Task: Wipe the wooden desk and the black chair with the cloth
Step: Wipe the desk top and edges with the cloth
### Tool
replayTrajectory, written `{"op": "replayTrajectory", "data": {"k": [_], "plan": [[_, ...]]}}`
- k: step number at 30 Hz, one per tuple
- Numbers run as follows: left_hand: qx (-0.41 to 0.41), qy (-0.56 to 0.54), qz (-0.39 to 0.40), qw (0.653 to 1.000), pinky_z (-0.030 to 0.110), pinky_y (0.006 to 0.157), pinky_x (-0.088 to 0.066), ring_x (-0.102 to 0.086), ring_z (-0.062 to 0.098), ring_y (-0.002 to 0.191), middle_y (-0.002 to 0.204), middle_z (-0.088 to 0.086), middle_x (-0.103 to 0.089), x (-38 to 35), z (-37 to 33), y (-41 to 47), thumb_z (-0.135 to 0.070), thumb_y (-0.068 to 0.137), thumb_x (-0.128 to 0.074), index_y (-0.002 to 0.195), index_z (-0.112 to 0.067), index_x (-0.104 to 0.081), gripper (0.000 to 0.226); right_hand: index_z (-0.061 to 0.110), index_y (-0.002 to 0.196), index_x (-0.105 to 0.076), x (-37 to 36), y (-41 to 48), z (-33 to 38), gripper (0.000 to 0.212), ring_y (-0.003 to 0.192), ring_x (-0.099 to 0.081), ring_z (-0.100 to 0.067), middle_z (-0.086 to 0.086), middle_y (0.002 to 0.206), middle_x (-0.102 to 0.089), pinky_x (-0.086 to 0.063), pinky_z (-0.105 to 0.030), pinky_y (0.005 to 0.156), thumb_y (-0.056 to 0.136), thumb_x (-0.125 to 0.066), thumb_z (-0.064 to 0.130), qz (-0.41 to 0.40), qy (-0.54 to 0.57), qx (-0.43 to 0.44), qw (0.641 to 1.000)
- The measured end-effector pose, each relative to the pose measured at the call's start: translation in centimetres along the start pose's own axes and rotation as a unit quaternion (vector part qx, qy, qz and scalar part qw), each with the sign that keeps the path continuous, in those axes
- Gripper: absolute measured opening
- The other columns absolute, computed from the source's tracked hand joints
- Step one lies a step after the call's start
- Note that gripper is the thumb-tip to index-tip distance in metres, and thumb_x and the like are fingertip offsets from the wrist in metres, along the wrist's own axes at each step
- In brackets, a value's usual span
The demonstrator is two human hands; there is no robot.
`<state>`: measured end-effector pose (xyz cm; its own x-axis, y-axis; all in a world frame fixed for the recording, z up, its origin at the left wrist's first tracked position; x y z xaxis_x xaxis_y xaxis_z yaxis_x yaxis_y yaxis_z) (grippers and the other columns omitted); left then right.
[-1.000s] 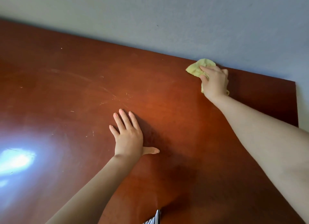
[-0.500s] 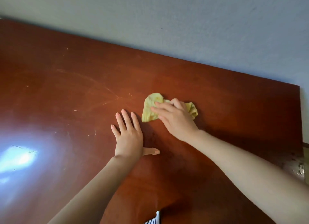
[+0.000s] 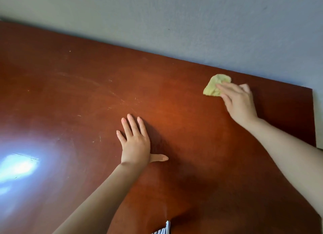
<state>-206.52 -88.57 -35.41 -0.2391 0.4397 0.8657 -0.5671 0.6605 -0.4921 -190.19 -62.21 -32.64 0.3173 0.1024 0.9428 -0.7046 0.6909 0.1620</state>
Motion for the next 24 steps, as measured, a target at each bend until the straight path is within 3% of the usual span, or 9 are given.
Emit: {"op": "replayTrajectory", "data": {"k": [4, 7, 14, 19, 24], "plan": [[0.0, -0.004, -0.001, 1.0, 0.059, 0.112, -0.011, 0.011, 0.049, 0.14, 0.15, 0.033, 0.018, -0.2, 0.1, 0.1, -0.095, 0.045, -0.034, 0.141, 0.006, 0.023, 0.151, 0.02, 0.131, -0.056, -1.5, 4.2, 0.4, 0.035, 0.107, -0.042, -0.037, -0.002, 0.135, -0.053, -0.04, -0.043, 0.089, 0.096, -0.05, 0.016, -0.016, -0.012, -0.098, 0.995], [-0.001, -0.008, 0.002, 1.0, 0.06, 0.112, -0.009, 0.012, 0.05, 0.14, 0.15, 0.033, 0.019, -0.2, 0.0, 0.1, -0.095, 0.046, -0.036, 0.14, 0.007, 0.025, 0.151, 0.023, 0.135, -0.052, -3.0, 7.0, 2.7, 0.038, 0.115, -0.039, -0.034, 0.001, 0.141, -0.048, -0.037, -0.04, 0.093, 0.098, -0.046, 0.019, 0.004, -0.023, -0.109, 0.994], [-0.006, -0.02, 0.004, 1.0, 0.061, 0.112, -0.004, 0.018, 0.05, 0.138, 0.149, 0.032, 0.024, -0.3, 0.3, 0.0, -0.093, 0.049, -0.037, 0.129, 0.006, 0.034, 0.147, 0.027, 0.142, -0.04, -6.2, 10.1, 10.2, 0.044, 0.123, -0.035, -0.03, 0.004, 0.149, -0.036, -0.032, -0.038, 0.101, 0.1, -0.04, 0.015, 0.091, -0.026, 0.009, 0.996], [-0.006, -0.028, 0.012, 1.0, 0.06, 0.112, -0.003, 0.019, 0.049, 0.139, 0.15, 0.031, 0.023, -0.2, 0.3, -0.1, -0.093, 0.05, -0.041, 0.138, 0.005, 0.028, 0.149, 0.028, 0.139, -0.046, -6.3, 5.8, 13.3, 0.041, 0.122, -0.039, -0.03, 0.002, 0.146, -0.042, -0.026, -0.039, 0.1, 0.099, -0.042, 0.016, 0.105, 0.011, 0.151, 0.983], [-0.004, -0.028, 0.014, 0.999, 0.059, 0.113, -0.005, 0.017, 0.047, 0.14, 0.151, 0.03, 0.022, 0.0, 0.2, -0.2, -0.092, 0.05, -0.044, 0.142, 0.003, 0.023, 0.149, 0.027, 0.132, -0.054, -4.8, -1.6, 14.7, 0.042, 0.108, -0.05, -0.029, 0.003, 0.136, -0.054, -0.038, -0.043, 0.094, 0.092, -0.057, 0.017, 0.127, 0.03, 0.244, 0.961]]}}
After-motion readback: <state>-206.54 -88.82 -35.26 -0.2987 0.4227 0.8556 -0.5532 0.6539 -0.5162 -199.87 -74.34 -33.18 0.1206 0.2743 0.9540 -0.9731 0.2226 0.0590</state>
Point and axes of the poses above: each hand's wrist, its own y-axis towards the middle knuckle, its own x-axis out of the back of the hand, z = x × y, the point moved 4 cm from there along y, towards the middle knuckle
